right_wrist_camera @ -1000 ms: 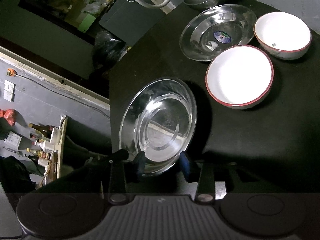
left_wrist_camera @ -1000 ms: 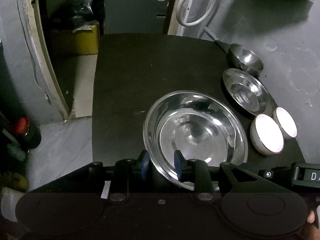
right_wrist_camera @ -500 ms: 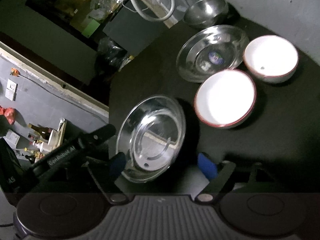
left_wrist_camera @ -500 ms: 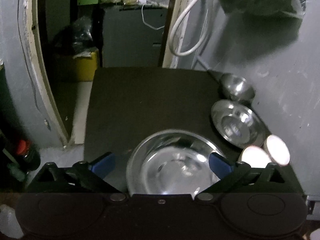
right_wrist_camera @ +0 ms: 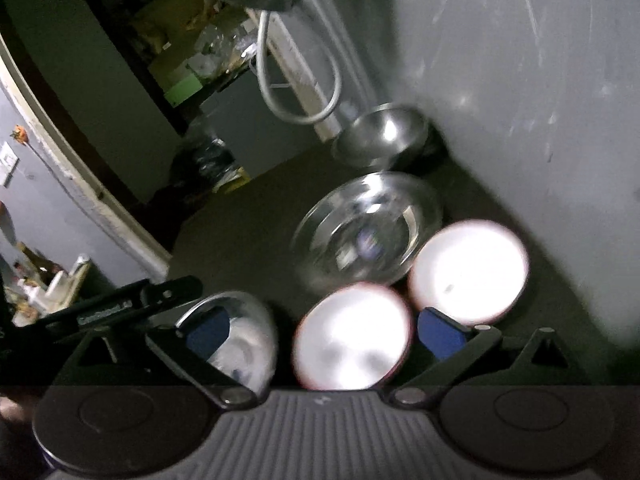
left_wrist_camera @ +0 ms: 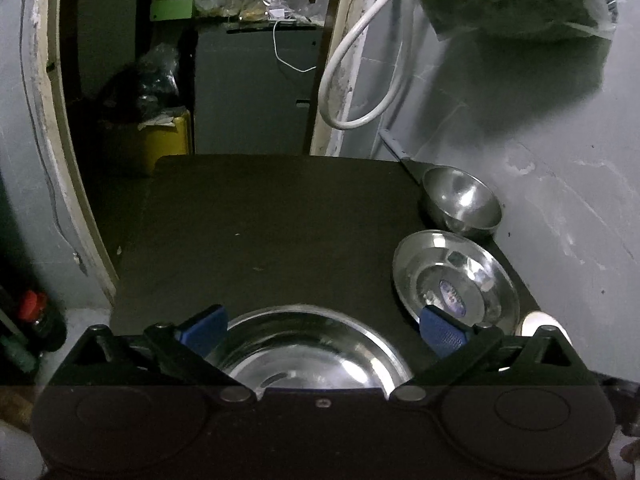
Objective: Organize plates and bowls
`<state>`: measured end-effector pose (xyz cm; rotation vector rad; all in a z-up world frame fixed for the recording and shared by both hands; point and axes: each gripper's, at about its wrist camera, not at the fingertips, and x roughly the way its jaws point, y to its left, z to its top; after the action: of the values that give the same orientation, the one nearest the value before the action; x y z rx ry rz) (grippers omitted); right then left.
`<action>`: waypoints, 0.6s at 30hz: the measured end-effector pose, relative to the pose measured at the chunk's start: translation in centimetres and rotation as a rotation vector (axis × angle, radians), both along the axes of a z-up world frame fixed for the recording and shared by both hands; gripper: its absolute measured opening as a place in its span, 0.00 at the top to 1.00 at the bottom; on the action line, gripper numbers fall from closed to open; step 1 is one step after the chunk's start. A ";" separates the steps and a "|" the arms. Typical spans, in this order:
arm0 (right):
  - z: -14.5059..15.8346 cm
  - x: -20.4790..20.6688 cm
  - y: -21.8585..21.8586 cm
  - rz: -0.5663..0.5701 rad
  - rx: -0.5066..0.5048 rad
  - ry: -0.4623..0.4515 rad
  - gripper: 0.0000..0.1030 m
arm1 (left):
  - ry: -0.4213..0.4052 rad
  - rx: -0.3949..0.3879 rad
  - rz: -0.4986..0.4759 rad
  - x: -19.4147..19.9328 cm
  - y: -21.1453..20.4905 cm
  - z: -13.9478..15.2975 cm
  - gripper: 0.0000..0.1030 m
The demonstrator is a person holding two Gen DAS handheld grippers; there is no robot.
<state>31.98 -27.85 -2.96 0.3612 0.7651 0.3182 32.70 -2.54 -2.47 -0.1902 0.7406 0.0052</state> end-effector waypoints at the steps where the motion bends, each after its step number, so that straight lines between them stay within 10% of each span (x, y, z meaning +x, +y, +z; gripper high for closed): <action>1: 0.0 0.5 -0.4 -0.008 -0.020 -0.012 0.00 | -0.002 -0.003 0.000 0.5 -0.2 -0.1 0.01; 18: -1.5 5.7 -0.5 0.037 -0.392 -0.129 0.04 | 0.073 0.068 -0.132 9.3 -6.0 -3.0 0.01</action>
<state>37.71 -28.35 -4.46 -0.0432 0.6894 0.2168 42.03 -8.56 -5.45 -0.0766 0.8239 -0.0887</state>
